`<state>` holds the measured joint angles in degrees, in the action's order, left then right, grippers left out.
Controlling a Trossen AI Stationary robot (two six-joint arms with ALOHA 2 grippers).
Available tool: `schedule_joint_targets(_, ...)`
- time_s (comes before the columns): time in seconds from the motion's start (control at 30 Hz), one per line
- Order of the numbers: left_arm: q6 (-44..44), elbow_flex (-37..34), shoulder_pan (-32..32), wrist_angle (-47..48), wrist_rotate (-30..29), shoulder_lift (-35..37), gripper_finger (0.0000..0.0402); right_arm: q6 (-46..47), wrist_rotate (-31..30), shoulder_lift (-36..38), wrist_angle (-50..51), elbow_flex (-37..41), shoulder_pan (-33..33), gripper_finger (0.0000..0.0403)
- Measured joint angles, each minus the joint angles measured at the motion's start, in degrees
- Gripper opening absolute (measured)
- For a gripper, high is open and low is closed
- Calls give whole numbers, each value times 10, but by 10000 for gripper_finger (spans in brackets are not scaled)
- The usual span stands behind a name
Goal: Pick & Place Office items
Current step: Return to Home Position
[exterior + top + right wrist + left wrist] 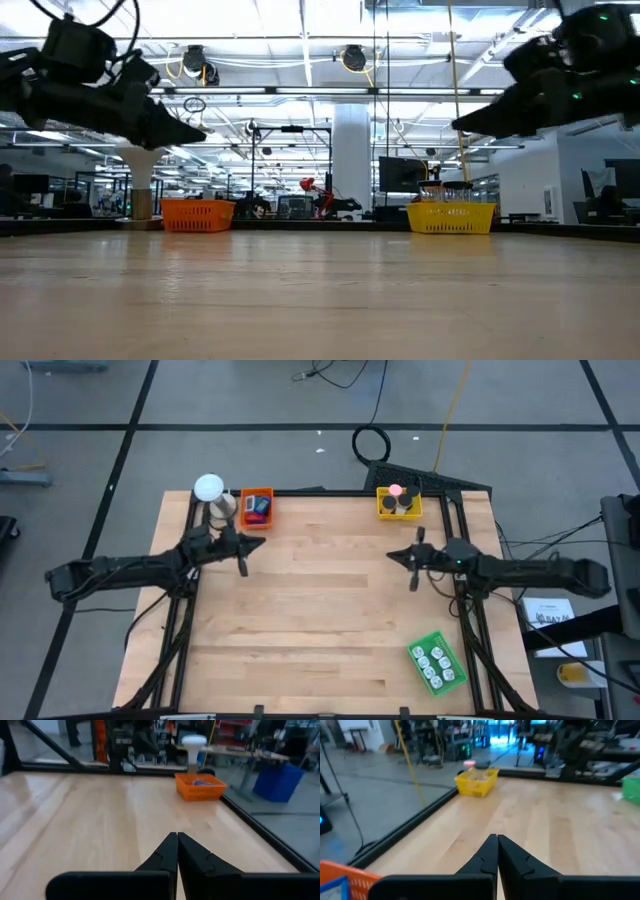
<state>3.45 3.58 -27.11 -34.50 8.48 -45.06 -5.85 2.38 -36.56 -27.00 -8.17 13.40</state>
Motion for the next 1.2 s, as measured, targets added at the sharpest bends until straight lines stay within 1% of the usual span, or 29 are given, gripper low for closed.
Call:
schedule_joint_targets(0.13, -8, -28, 1, -6, 3, 53, 6, 5, 24, 129, 58, 45, 31, 0)
schedule_joint_targets(0.23, -7, -27, 1, 17, 12, 91, 2, 4, 44, 230, 137, 55, 47, 0)
schedule_joint_targets(0.27, -8, -27, 1, 19, 16, 102, 3, 2, 43, 259, 180, 55, 51, 0)
schedule_joint_targets(0.33, -8, -27, 2, 35, 20, 123, 6, -3, 31, 317, 236, 55, 58, 0)
schedule_joint_targets(0.4, -7, -27, 2, 50, 20, 143, 5, -5, 4, 366, 281, 56, 64, 0)
schedule_joint_targets(0.47, -7, -27, 2, 58, 20, 161, 2, -7, -15, 363, 290, 52, 66, 0)
schedule_joint_targets(0.57, -8, -27, 4, 82, 17, 187, 5, -24, -11, 361, 299, 52, 65, 0)
schedule_joint_targets(0.9, -10, -27, 24, 179, -51, 296, 5, 0, -10, 364, 305, 52, 64, 0)
schedule_joint_targets(1.0, -7, -27, 29, 207, -46, 329, 2, 7, -9, 364, 305, 53, 64, 0)
schedule_joint_targets(1.13, -3, -27, 28, 244, -8, 377, 8, 13, -8, 364, 305, 53, 64, 0)
schedule_joint_targets(1.2, 9, -27, 27, 278, -6, 407, 7, 16, -7, 364, 305, 53, 64, 0)
